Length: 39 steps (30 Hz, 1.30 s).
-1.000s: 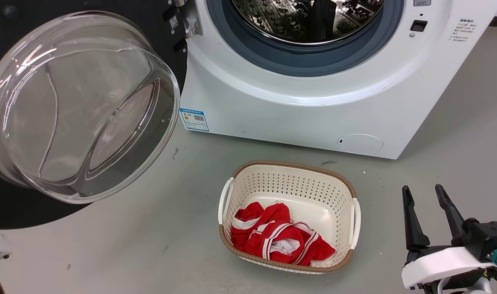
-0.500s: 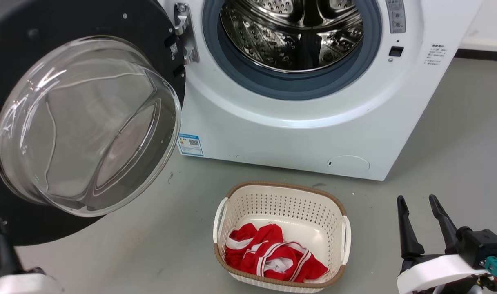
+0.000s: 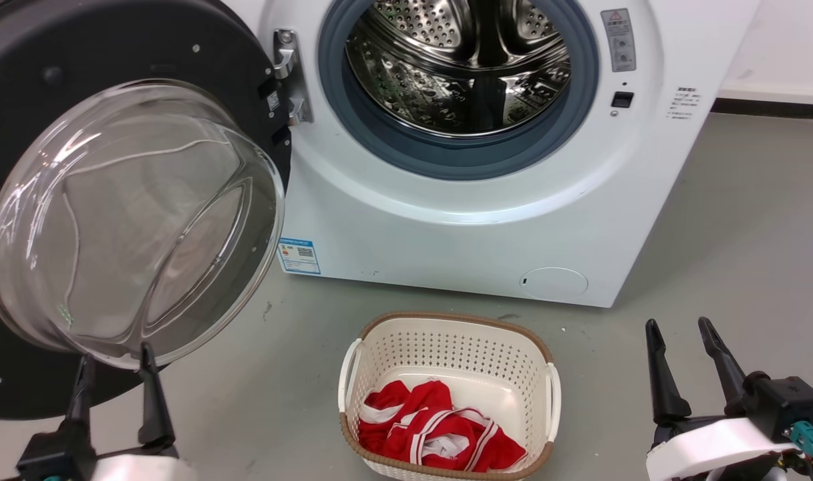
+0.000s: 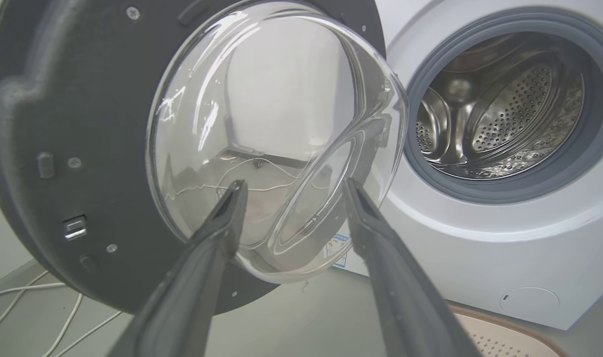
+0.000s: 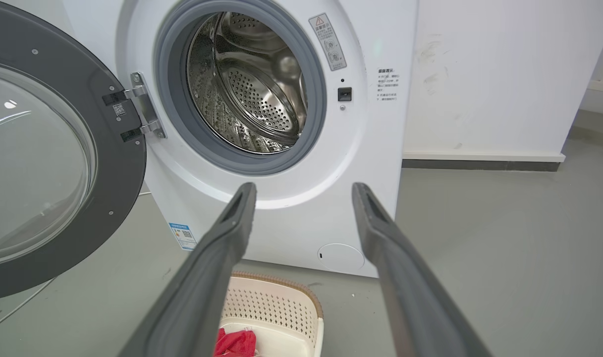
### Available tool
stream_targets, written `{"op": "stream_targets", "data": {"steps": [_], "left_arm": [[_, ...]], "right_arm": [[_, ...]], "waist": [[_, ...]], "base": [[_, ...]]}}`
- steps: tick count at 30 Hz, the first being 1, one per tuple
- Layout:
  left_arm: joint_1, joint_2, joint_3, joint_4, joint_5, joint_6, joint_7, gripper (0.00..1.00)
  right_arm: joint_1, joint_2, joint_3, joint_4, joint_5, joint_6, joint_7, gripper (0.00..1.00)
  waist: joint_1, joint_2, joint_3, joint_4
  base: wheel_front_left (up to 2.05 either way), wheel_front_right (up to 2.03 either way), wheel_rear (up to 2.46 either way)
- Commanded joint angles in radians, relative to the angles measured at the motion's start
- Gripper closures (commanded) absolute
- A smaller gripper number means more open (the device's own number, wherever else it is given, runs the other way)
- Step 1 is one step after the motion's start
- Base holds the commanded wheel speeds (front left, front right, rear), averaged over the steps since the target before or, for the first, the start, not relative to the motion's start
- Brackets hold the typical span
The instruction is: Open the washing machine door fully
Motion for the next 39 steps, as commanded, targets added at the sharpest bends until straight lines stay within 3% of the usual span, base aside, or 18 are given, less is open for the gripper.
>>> {"op": "stream_targets", "data": {"steps": [1, 14, 39], "left_arm": [[-0.02, -0.001, -0.015, -0.005, 0.009, -0.005, -0.002, 0.0], [-0.13, -0.012, -0.154, 0.022, 0.069, -0.039, -0.002, 0.0], [-0.107, -0.022, -0.21, 0.058, 0.077, -0.038, -0.002, 0.0]], "right_arm": [[0.008, 0.002, 0.003, -0.008, -0.001, -0.001, 0.002, 0.0], [0.015, 0.002, 0.011, -0.074, -0.042, -0.001, 0.031, 0.0], [0.046, 0.002, 0.006, -0.082, -0.053, -0.001, 0.051, 0.0]], "waist": [[0.0, 0.0, -0.004, -0.012], [0.0, 0.0, -0.021, -0.09], [0.0, 0.0, -0.033, -0.126]], "base": [[0.0, 0.0, 0.0], [0.0, 0.0, 0.0], [0.0, 0.0, 0.0]]}}
